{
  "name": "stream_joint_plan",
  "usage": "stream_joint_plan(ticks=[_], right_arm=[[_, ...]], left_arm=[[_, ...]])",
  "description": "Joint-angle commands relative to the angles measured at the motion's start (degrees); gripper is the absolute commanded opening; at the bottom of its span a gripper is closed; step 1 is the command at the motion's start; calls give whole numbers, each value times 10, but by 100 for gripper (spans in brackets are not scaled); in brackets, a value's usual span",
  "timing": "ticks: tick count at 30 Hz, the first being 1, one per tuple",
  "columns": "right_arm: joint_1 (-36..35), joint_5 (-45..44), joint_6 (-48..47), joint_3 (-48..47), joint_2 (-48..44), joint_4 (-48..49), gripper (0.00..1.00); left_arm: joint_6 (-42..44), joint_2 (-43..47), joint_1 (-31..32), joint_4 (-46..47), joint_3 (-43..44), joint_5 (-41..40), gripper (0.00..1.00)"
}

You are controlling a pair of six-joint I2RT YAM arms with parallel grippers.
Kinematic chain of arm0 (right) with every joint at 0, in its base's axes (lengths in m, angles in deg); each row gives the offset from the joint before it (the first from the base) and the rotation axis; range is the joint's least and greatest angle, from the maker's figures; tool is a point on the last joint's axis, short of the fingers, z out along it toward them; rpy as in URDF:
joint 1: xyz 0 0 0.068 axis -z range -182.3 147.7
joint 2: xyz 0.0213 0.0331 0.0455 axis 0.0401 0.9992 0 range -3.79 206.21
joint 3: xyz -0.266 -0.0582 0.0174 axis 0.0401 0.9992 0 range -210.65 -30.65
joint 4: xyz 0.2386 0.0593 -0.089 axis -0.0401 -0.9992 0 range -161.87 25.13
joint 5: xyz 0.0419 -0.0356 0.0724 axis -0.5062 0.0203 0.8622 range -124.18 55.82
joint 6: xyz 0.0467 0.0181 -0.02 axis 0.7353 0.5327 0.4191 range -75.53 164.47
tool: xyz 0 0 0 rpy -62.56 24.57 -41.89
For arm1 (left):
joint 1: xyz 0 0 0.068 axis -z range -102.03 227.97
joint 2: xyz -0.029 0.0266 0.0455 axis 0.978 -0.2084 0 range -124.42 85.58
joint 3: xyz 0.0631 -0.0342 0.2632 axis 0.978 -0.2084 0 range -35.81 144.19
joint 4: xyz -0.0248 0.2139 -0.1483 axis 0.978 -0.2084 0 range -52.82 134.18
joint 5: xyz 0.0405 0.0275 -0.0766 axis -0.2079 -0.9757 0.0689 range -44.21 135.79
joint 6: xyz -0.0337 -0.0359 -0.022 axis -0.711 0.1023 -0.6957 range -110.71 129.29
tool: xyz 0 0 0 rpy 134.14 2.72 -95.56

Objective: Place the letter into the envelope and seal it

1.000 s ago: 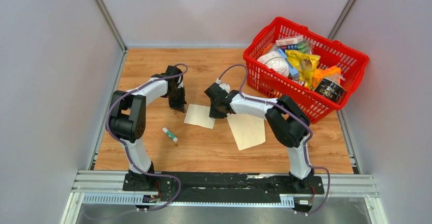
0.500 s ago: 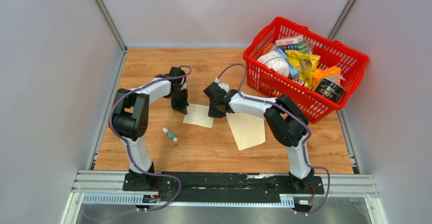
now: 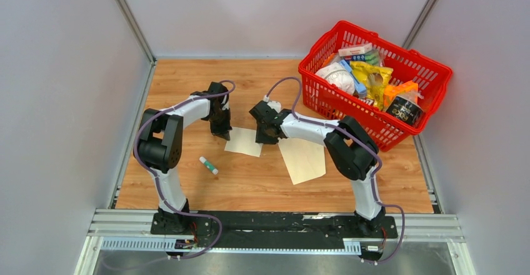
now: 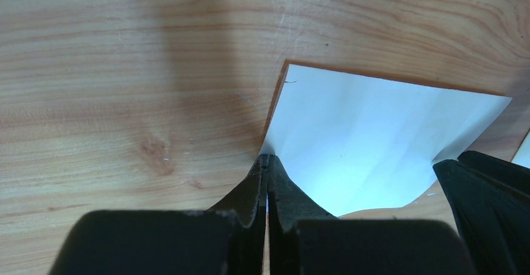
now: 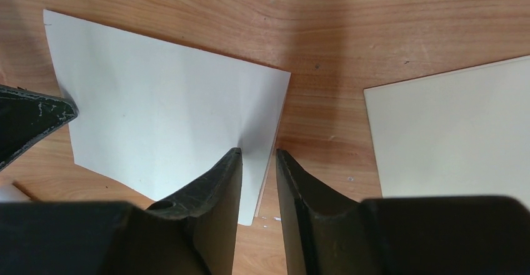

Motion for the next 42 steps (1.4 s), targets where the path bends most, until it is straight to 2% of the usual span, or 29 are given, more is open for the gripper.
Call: stream_joint_plan(ticks=[1, 4, 9, 14, 29, 40, 42], right_arm=[[5, -17, -9, -9, 2, -22, 34], [5, 5, -3, -10, 14, -8, 33], [4, 34, 5, -21, 36, 2, 20], [1, 58, 7, -35, 52, 8, 15], [-2, 82, 17, -84, 83, 28, 17], [-1, 23, -12, -51, -27, -11, 22], [-1, 27, -17, -44, -35, -6, 24]], left_arm=[[-2, -12, 3, 6, -18, -30, 0], [-1, -12, 2, 7, -18, -23, 0], [-1, -18, 11, 8, -18, -10, 0], [-7, -24, 22, 17, -20, 4, 0], [-39, -27, 48, 37, 8, 72, 0], [-71, 32, 52, 56, 22, 180, 0], [-75, 36, 52, 60, 22, 180, 0]])
